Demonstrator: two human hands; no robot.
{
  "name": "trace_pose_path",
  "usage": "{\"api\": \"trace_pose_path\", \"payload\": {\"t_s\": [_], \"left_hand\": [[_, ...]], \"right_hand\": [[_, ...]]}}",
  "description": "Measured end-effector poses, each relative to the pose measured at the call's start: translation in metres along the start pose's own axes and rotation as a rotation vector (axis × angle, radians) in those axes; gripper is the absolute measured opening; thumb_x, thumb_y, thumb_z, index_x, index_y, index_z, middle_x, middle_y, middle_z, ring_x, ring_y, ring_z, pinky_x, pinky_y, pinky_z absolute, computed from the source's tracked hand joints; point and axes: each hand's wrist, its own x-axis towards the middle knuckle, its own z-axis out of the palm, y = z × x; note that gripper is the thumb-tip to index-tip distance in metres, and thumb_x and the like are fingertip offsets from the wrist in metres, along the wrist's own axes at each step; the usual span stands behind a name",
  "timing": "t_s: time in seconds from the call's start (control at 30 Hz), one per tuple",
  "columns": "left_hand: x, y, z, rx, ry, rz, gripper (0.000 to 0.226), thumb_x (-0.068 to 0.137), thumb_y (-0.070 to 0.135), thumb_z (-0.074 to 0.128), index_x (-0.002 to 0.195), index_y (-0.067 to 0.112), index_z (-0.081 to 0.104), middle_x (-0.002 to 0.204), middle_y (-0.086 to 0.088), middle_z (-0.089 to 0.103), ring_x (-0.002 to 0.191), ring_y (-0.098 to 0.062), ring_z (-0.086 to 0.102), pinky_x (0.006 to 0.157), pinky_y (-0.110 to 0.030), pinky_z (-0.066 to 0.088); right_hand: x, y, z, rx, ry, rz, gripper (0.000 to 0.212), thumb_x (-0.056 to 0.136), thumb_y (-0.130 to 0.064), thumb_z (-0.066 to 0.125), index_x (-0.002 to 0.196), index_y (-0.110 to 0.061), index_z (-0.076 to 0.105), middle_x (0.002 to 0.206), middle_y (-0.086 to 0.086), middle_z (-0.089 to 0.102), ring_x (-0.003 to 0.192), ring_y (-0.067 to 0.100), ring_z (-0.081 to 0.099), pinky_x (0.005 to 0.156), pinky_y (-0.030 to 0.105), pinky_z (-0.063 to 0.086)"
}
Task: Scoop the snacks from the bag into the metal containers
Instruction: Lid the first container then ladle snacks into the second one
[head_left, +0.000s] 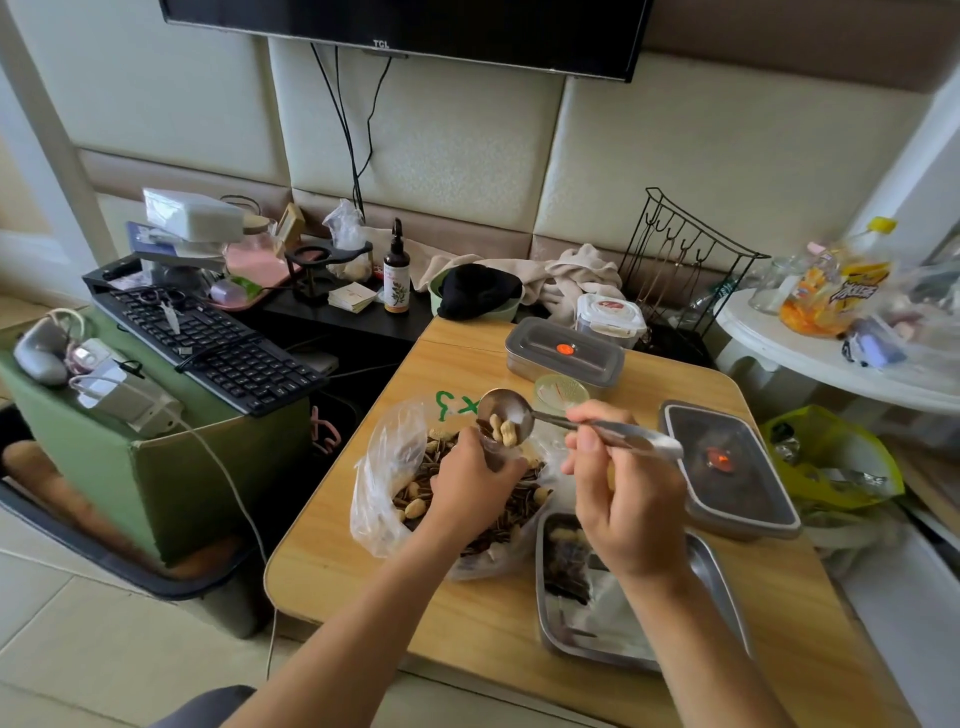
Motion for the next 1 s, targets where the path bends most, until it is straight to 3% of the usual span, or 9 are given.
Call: {"api": "trace_pose_path", "payload": {"t_s": [0.2,0.33,0.4,0.5,0.57,0.73,0.87,1.0], "left_hand": [[-0.001,0.001,0.004,-0.05,0.062,-0.01,0.032,0.092,0.038,0.071,0.105,0.018,0.05,0.094,0.006,0.064,0.092,-0.021,0.064,0.098,-0.054,0.05],[-0.002,0.0,0.002,-0.063,0.075,-0.006,0.032,0.092,0.037,0.071,0.107,0.02,0.049,0.092,0.007,0.063,0.091,-0.021,0.064,0.097,-0.056,0.05],[-0.003,0.0,0.001,-0.049,0.082,0.006,0.033,0.09,0.037,0.072,0.106,0.018,0.049,0.089,0.003,0.063,0.087,-0.023,0.064,0.094,-0.057,0.051],[-0.004,-0.001,0.0,-0.034,0.07,0.022,0.033,0.091,0.037,0.072,0.105,0.017,0.049,0.087,0.001,0.063,0.084,-0.025,0.063,0.091,-0.058,0.051],[-0.005,-0.001,-0.002,-0.04,0.054,0.033,0.033,0.093,0.039,0.071,0.109,0.019,0.05,0.091,0.006,0.064,0.088,-0.021,0.065,0.092,-0.056,0.052],[-0.008,-0.002,-0.009,-0.04,0.082,0.05,0.034,0.094,0.04,0.069,0.116,0.02,0.051,0.102,0.014,0.062,0.097,-0.016,0.064,0.095,-0.051,0.053],[-0.011,-0.003,-0.014,-0.074,0.132,0.083,0.024,0.096,0.035,0.068,0.109,0.024,0.051,0.097,0.016,0.064,0.093,-0.014,0.067,0.094,-0.053,0.054],[-0.013,0.0,-0.019,-0.064,0.16,0.115,0.029,0.093,0.037,0.071,0.106,0.023,0.05,0.092,0.015,0.062,0.089,-0.014,0.065,0.092,-0.053,0.054]], "right_hand": [[0.001,0.0,-0.001,0.012,0.05,-0.035,0.029,0.111,-0.017,0.039,0.106,-0.001,0.062,0.097,0.013,0.074,0.069,0.015,0.07,0.07,0.02,0.056],[0.002,-0.001,0.0,0.001,0.036,-0.025,0.042,0.11,-0.017,0.039,0.093,0.008,0.069,0.097,0.014,0.074,0.071,0.017,0.071,0.076,0.011,0.052],[0.0,0.001,0.002,0.026,0.026,-0.039,0.034,0.11,-0.016,0.041,0.095,0.002,0.065,0.101,0.014,0.074,0.073,0.013,0.07,0.08,0.008,0.049],[-0.001,0.007,0.005,0.066,0.056,0.034,0.024,0.11,-0.017,0.042,0.101,-0.005,0.061,0.096,0.01,0.074,0.067,0.009,0.069,0.066,0.02,0.057],[-0.002,0.011,0.004,0.072,0.102,0.174,0.027,0.109,-0.016,0.043,0.102,-0.002,0.065,0.083,0.004,0.071,0.061,0.007,0.068,0.054,0.027,0.056],[0.003,0.024,-0.001,0.16,0.193,0.732,0.026,0.111,-0.025,0.04,0.101,-0.015,0.063,0.072,0.005,0.067,0.055,0.019,0.069,0.052,0.033,0.053],[-0.004,0.045,0.008,0.243,0.068,1.178,0.026,0.108,-0.022,0.042,0.096,-0.015,0.063,0.071,0.01,0.072,0.055,0.025,0.069,0.059,0.038,0.053],[-0.013,0.055,0.022,0.218,-0.132,1.319,0.031,0.108,-0.029,0.049,0.094,-0.013,0.072,0.072,0.003,0.075,0.061,0.019,0.067,0.06,0.033,0.051]]}}
